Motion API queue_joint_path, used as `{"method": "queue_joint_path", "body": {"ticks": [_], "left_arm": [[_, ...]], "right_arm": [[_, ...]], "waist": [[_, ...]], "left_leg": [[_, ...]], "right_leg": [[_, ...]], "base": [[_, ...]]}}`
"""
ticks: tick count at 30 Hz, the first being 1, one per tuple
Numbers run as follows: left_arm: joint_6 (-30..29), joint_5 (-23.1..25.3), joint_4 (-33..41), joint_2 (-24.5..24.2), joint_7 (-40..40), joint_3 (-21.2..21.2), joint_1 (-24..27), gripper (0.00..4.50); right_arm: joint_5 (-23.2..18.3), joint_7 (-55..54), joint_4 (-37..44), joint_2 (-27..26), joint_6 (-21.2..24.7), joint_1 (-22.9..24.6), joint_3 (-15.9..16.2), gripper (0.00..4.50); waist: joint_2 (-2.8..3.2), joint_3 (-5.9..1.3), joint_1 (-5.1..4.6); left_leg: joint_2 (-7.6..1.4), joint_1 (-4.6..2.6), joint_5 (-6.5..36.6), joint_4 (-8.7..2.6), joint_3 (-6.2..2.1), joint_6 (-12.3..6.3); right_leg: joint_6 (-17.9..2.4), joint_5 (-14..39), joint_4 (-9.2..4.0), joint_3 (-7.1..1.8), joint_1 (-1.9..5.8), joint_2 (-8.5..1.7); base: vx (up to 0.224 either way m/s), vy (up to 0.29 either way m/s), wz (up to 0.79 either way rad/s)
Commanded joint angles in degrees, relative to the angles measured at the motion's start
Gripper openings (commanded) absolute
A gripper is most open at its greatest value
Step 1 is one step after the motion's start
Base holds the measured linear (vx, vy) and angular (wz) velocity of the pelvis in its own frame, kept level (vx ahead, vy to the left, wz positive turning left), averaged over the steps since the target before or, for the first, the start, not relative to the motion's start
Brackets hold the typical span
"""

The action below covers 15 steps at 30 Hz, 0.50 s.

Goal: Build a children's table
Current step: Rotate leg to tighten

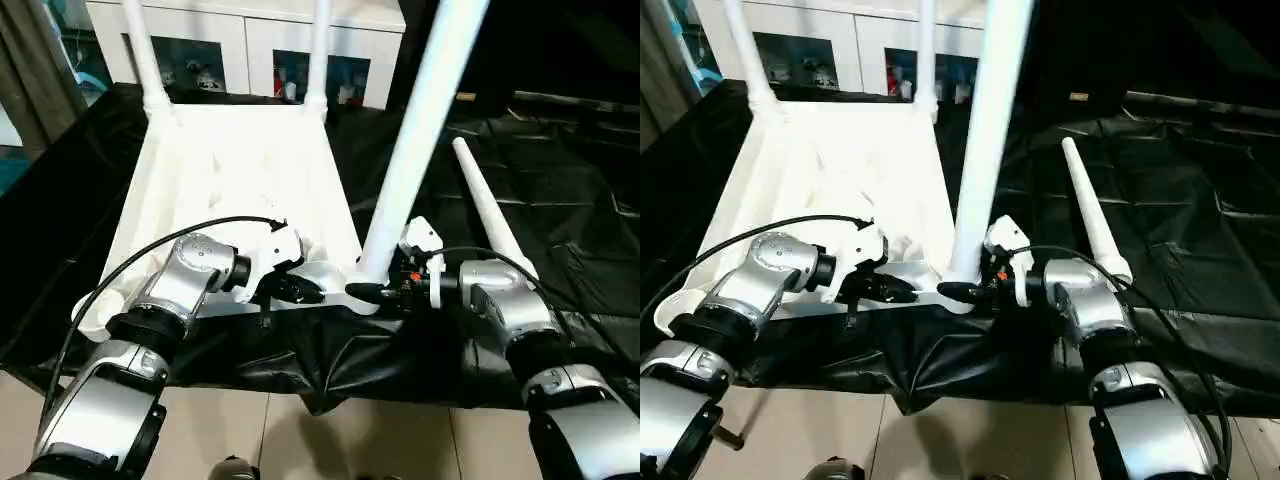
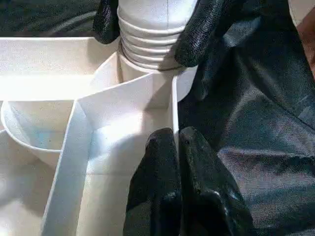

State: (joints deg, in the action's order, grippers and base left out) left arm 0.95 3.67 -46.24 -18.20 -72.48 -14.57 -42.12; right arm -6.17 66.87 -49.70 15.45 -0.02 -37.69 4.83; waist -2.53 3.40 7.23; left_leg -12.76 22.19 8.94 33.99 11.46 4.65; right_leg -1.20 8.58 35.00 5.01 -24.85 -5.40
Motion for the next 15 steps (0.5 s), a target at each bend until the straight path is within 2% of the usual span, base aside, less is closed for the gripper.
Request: {"method": "queue_joint_path", "body": {"ticks": [1,2,4,8,9,10,13,15], "left_arm": [[-1.0,-1.7,0.2,3.1,5.0,1.5,-0.8,0.00],[-2.1,-1.5,-1.3,4.5,9.2,2.5,-1.7,0.00],[-3.3,-1.4,-3.1,6.2,13.9,3.7,-2.8,0.00],[-4.9,0.1,-6.7,9.7,23.8,4.6,-5.1,0.00],[-4.9,0.1,-6.7,9.7,23.8,4.6,-5.1,0.00],[-6.0,0.3,-8.0,11.3,27.9,5.2,-6.1,0.00],[-6.7,0.6,-10.0,13.9,34.1,5.9,-7.8,0.00],[-6.7,0.8,-10.7,14.9,35.5,5.9,-8.3,0.00]], "right_arm": [[0.8,-6.9,-2.6,-1.6,-0.2,1.1,-1.0,2.76],[1.0,-14.1,-4.8,-2.9,-0.6,0.9,-2.8,2.76],[0.8,-22.4,-6.9,-4.5,-0.3,0.8,-5.0,2.76],[-1.3,-36.5,-9.6,-8.5,0.9,0.1,-8.9,2.75],[-1.3,-36.5,-9.6,-8.5,0.9,0.1,-8.9,2.75],[-2.0,-42.4,-11.1,-10.3,1.3,-0.6,-10.5,2.75],[-3.1,-48.9,-13.5,-13.4,1.6,-2.2,-12.8,2.75],[-3.3,-50.7,-14.3,-14.6,1.6,-2.9,-13.2,2.75]], "waist": [[0.01,-4.43,-0.19],[0.02,-4.17,-0.72],[-0.15,-4.13,-1.17],[0.05,-4.07,-1.71],[0.01,-3.98,-1.87],[0.19,-3.99,-1.93],[0.12,-3.94,-2.24],[0.18,-3.96,-2.32]], "left_leg": [[-1.05,-1.30,14.4,-3.88,-0.37,-1.74],[-0.88,-1.44,16.0,-4.16,-0.57,-0.56],[-0.68,-1.62,17.2,-4.11,-0.70,0.35],[-0.51,-1.79,19.2,-4.14,-0.82,0.11],[-0.47,-1.79,19.4,-4.15,-0.76,0.11],[-0.44,-1.94,20.1,-4.14,-0.86,0.19],[-0.34,-2.01,21.0,-4.13,-0.93,0.39],[-0.37,-2.17,22.0,-4.23,-1.05,0.13]], "right_leg": [[-11.8,14.0,-3.77,-2.56,3.51,-3.07],[-11.0,17.5,-4.22,-2.53,3.31,-3.18],[-9.7,21.6,-4.72,-2.54,3.20,-3.30],[-7.8,25.5,-5.53,-2.34,2.96,-3.13],[-7.6,26.0,-5.69,-2.36,2.81,-3.06],[-7.3,27.1,-5.86,-2.26,2.80,-3.12],[-6.8,28.4,-6.12,-2.06,2.63,-2.95],[-6.2,29.0,-6.40,-1.91,2.54,-3.00]], "base": [[0.000,0.000,0.00],[0.000,0.000,0.00],[0.000,0.000,0.00],[0.000,0.000,0.00],[0.000,0.000,0.00],[0.000,0.000,0.00],[0.000,0.000,0.00],[0.000,0.000,0.00]]}}
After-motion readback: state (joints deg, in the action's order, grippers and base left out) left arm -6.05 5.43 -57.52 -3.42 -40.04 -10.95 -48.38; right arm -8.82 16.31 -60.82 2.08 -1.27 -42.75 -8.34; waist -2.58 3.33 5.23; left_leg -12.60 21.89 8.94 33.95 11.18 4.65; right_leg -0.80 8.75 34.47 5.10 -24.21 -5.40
